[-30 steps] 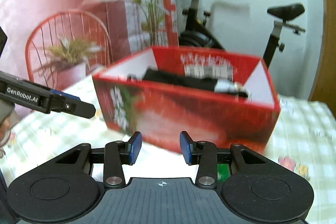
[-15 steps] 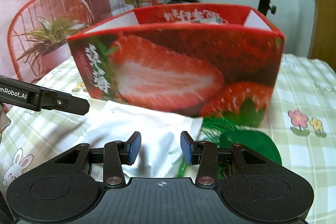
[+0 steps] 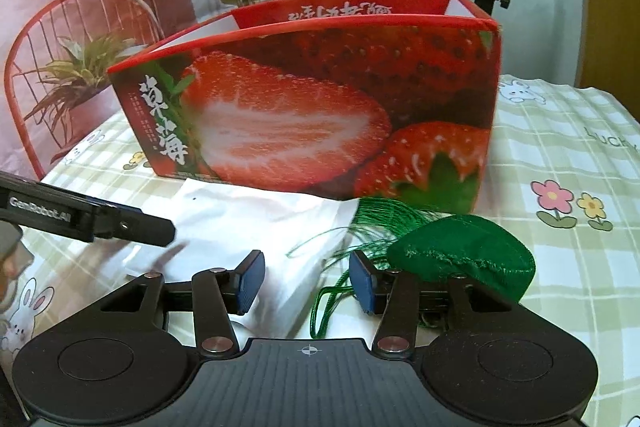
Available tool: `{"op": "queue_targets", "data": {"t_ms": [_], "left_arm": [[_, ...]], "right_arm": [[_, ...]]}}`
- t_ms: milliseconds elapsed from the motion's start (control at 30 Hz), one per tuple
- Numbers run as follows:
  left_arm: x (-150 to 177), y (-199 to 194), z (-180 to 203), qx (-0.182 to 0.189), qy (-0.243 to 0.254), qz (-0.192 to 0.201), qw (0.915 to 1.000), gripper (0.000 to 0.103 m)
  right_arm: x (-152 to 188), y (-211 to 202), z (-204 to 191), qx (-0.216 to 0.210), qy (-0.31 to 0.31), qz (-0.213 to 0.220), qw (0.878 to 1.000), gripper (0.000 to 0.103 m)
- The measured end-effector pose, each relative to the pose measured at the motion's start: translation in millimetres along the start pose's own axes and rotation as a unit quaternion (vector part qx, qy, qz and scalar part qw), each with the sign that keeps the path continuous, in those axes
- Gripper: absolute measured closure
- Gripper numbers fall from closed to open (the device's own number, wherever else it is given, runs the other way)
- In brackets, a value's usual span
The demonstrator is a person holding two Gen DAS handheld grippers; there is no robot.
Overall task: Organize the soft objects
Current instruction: 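Lower both grippers onto the white plastic pouch and close on it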
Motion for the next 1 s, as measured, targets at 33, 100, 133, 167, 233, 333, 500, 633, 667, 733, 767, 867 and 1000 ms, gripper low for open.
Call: {"op": "queue_targets", "data": {"t_ms": [33, 100, 133, 167, 233, 333, 500, 633, 667, 733, 767, 867, 1000], "left_arm": [[0, 2, 0, 0.004, -0.001, -0.001, 1.0, 0.04], [-1, 3, -1, 0.01, 0.002, 0.002, 0.9999, 0.05], [-1, 4, 0, 0.012, 0.004, 0.001, 0.9999, 0.059], [-1, 4, 1, 0.011, 0.005, 0.0, 0.9999, 0.063], [1, 4, 2, 0.016, 0.006, -0.001, 0.9999, 0.063], [7, 2, 6, 0.022, 0.012, -0.006, 0.9997, 0.063], [20, -6, 3, 0.02, 0.012, -0.009, 0.9997, 0.063], [28, -15, -2, 0.007, 0.011, -0.014, 0.9998, 0.063], [31, -18, -5, 0.006, 0.008, -0.015, 0.9998, 0.063], [38, -25, -12, 0.004, -0.001, -0.014, 0.9999, 0.063], [42, -29, -15, 0.003, -0.006, -0.012, 0.9999, 0.063], [52, -36, -24, 0.003, -0.024, -0.006, 0.9997, 0.063], [59, -43, -31, -0.01, -0.053, 0.007, 0.9986, 0.063]], "right_arm": [[-1, 1, -2, -0.003, -0.001, -0.001, 1.0, 0.059], [-1, 2, -5, -0.008, -0.002, -0.005, 1.0, 0.058], [0, 3, -7, -0.009, -0.004, -0.008, 1.0, 0.057], [0, 3, -8, -0.011, -0.005, -0.01, 1.0, 0.057], [1, 3, -11, -0.021, 0.001, -0.015, 1.0, 0.057], [4, 2, -15, -0.025, 0.001, -0.019, 1.0, 0.056], [10, -1, -23, -0.043, 0.008, -0.028, 0.999, 0.056], [16, -4, -37, -0.056, 0.007, -0.035, 0.998, 0.055], [17, -5, -41, -0.059, 0.007, -0.036, 0.998, 0.055], [20, -7, -48, -0.069, 0.006, -0.038, 0.997, 0.055], [22, -9, -50, -0.075, 0.006, -0.04, 0.996, 0.055], [25, -13, -56, -0.081, -0.001, -0.045, 0.996, 0.055], [24, -16, -54, -0.062, 0.004, -0.047, 0.997, 0.056]]}}
Point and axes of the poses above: each gripper's, at about its wrist camera, not at the fingertips, and y roughly the way its jaws point, z to its right, x to its underside, the point moved 7 cm from there along y, roughly the way its jaws point, and after that the axes turned 5 degrees about -z, right-handed, at the moved point
